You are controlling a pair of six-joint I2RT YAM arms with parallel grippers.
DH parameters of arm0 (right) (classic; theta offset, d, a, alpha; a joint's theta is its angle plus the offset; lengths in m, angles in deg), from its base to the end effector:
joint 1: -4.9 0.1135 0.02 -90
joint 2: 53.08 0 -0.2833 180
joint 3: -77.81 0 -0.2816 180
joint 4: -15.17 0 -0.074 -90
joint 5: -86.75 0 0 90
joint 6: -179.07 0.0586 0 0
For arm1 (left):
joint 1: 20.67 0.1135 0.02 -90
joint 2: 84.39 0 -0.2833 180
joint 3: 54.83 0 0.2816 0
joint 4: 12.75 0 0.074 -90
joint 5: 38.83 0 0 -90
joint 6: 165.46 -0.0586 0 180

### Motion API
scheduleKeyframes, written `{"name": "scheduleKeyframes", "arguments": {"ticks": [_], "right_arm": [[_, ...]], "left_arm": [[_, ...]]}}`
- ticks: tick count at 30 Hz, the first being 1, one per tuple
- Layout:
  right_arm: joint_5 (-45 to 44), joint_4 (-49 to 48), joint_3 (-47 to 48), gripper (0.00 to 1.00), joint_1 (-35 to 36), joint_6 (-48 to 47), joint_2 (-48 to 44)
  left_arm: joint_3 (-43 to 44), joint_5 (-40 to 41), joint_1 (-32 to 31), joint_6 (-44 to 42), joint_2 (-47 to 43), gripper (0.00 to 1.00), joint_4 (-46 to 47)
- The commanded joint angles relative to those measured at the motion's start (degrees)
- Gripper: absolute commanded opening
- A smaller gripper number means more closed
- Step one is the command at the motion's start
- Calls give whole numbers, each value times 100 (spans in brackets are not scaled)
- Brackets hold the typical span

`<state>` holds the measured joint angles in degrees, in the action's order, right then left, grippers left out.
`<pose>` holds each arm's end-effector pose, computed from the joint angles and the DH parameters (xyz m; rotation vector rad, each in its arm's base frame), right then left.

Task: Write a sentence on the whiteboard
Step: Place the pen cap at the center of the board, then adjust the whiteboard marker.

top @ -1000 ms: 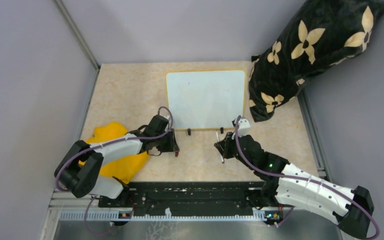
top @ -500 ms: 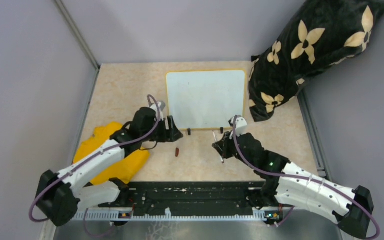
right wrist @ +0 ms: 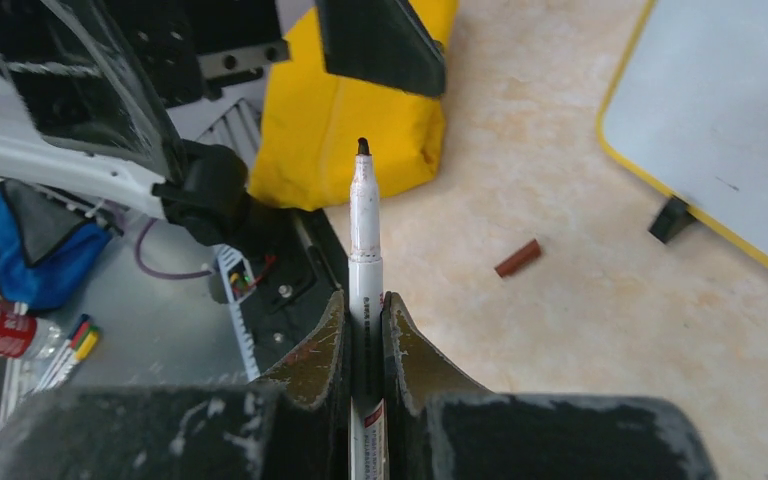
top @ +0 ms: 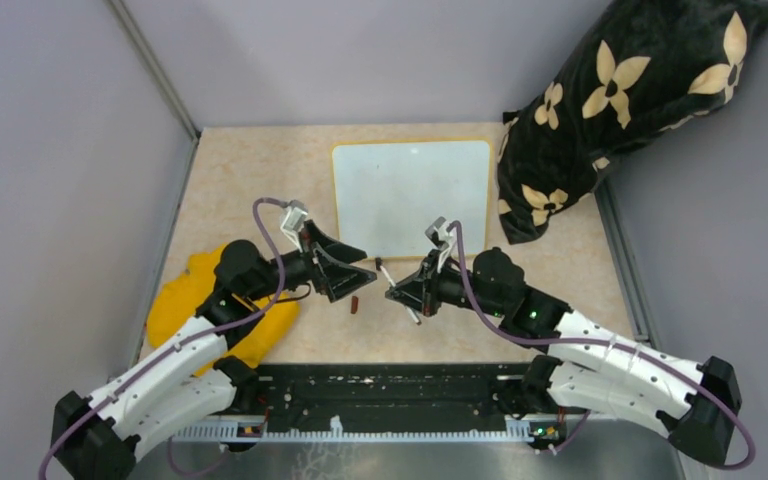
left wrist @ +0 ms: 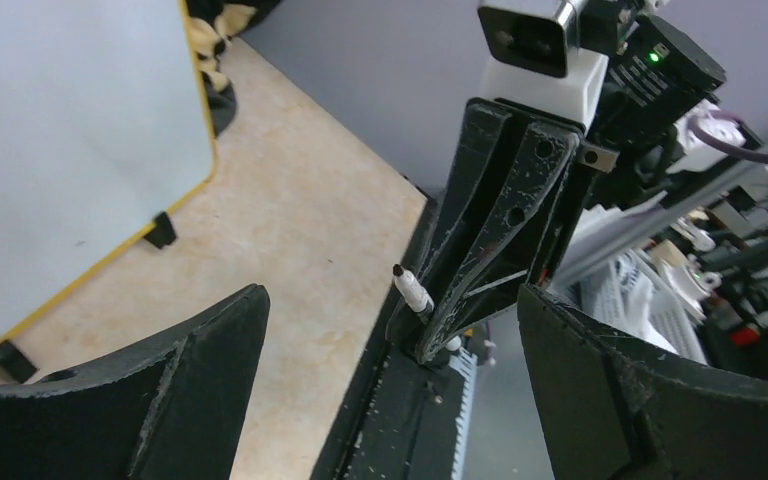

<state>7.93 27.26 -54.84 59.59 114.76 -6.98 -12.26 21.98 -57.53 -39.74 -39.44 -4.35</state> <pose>0.1261 0.1977 0.2990 -0.6274 1.8092 1.1610 0.1631 -0.1580 0.3151 0.4726 1.5749 -1.3702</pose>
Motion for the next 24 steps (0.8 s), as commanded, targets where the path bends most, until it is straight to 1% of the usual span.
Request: {"name": "scheduleKeyframes", "arguments": {"ticks": [1, 4, 7, 10, 16, 24], "right_arm": [[787, -1101, 316, 0, 19, 141, 205], [950, -1316, 344, 0, 12, 196, 335], [1063, -1447, 340, 0, 15, 249, 389], [1120, -1524, 328, 0, 21, 278, 399], [1213, -1582, 321, 0, 23, 316, 408], [1210, -1648, 276, 0, 41, 340, 413]], "left_arm": [[36, -1114, 3, 450, 270, 99, 933], [55, -1371, 2, 552, 340, 99, 1084], [7, -1538, -1, 700, 357, 94, 1363], [-2, -1704, -4, 786, 408, 86, 1537], [-79, -1987, -3, 1026, 621, 66, 1943], [-108, -2069, 0, 1158, 750, 51, 2091]]}}
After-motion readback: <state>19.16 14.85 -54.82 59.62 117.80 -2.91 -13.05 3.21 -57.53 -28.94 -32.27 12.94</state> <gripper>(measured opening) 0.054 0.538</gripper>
